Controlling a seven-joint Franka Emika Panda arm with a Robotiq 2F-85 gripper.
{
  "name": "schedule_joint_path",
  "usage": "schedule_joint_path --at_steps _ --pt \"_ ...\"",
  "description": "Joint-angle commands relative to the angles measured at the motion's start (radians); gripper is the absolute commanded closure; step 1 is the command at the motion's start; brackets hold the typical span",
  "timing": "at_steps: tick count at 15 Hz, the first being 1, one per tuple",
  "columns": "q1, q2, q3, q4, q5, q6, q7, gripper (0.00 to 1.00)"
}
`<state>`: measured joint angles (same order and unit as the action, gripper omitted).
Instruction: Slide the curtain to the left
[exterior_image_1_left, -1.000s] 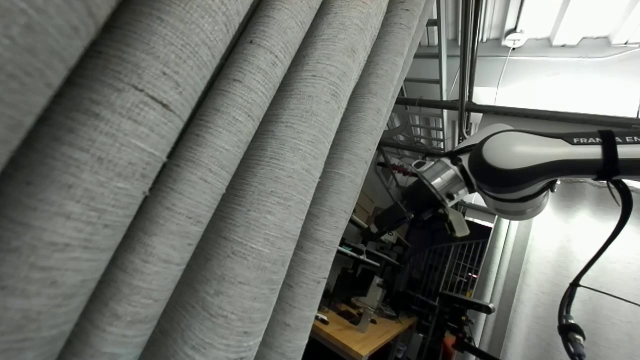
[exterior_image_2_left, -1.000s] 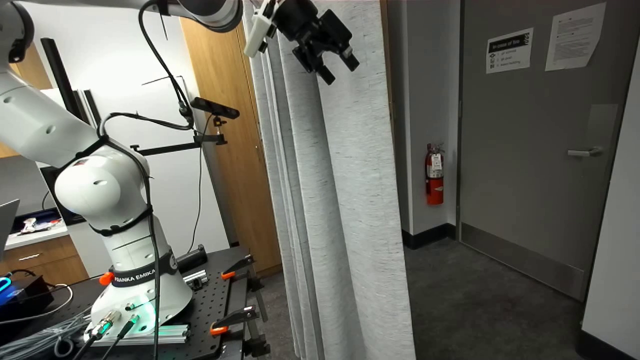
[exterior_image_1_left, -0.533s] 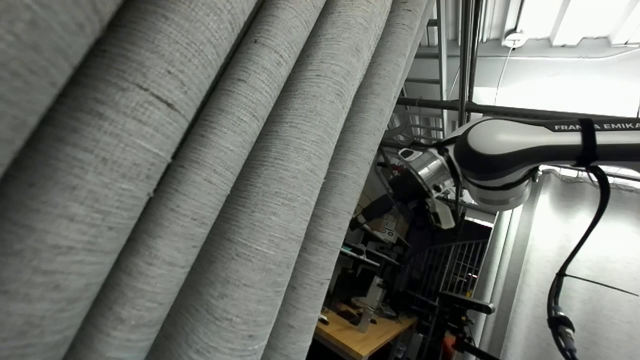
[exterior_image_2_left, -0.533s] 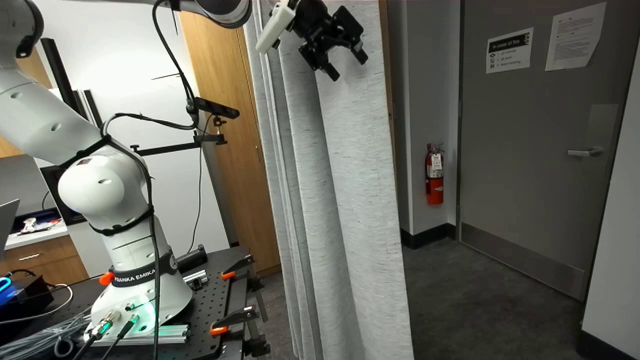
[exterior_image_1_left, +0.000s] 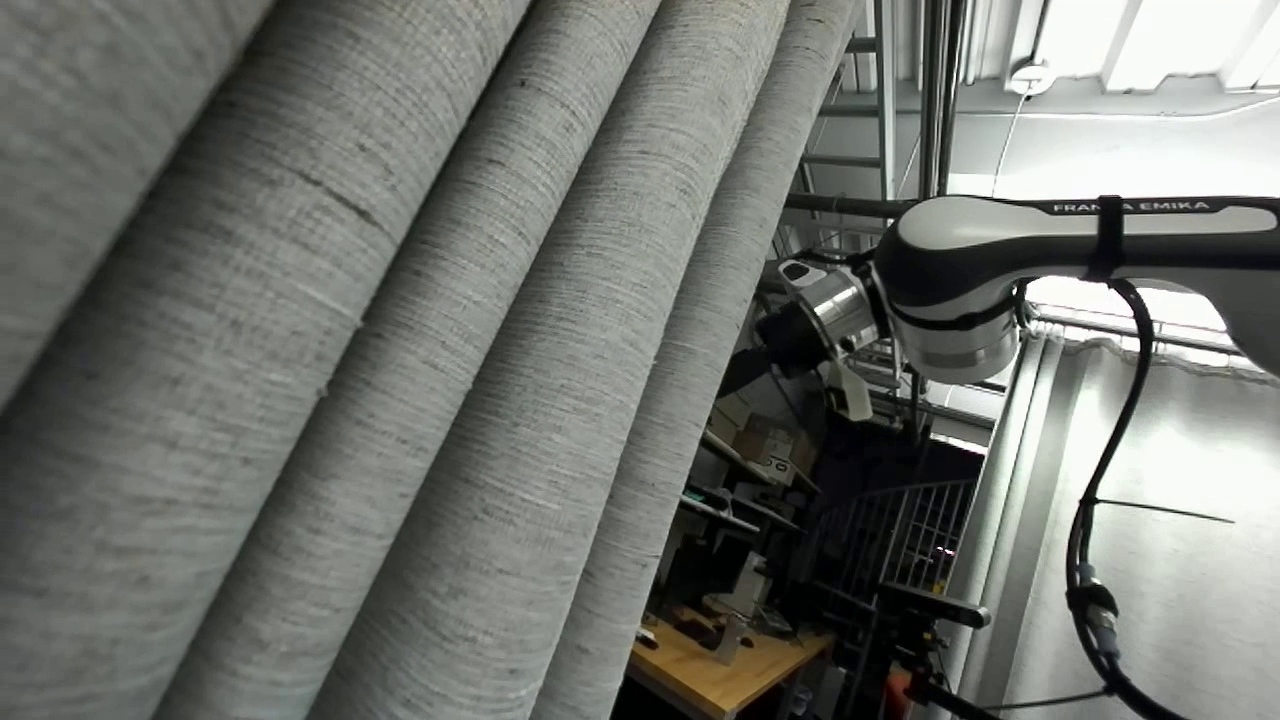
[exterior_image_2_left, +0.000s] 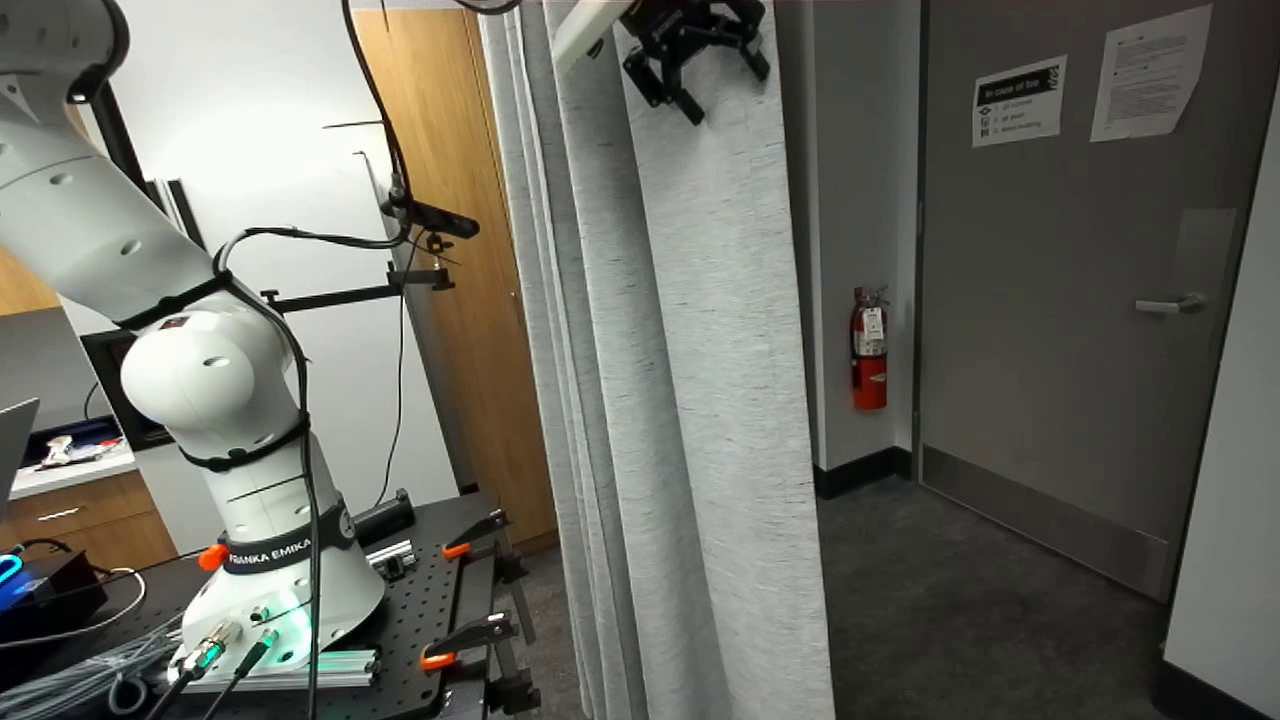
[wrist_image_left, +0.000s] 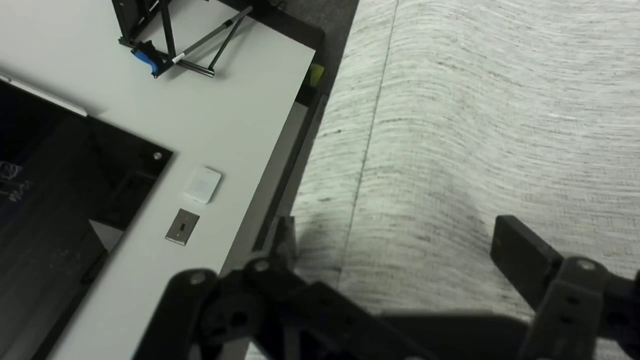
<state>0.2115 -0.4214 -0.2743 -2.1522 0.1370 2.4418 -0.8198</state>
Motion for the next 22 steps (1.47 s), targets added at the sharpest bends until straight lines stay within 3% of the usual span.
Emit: schedule_joint_path --at_steps 1,7,8,9,12,20,22 --pt "0.017 0.046 -0.019 0.059 0.088 -0.003 -0.150 0.00" --pt "0.016 0.063 0.006 0.076 0.170 -0.018 -0.349 0.00" --pt "0.012 0.065 0.012 0.077 0.174 -0.019 -0.370 0.04" --pt "0.009 0.067 0.017 0.072 0.178 -0.014 -0.385 0.25" --pt "-0.002 0.070 0.027 0.067 0.181 -0.010 -0.407 0.38" --pt "-0.031 0.070 0.067 0.071 0.156 0.009 -0.330 0.99" --pt "-0.045 0.069 0.105 0.078 0.142 0.024 -0.242 1.00"
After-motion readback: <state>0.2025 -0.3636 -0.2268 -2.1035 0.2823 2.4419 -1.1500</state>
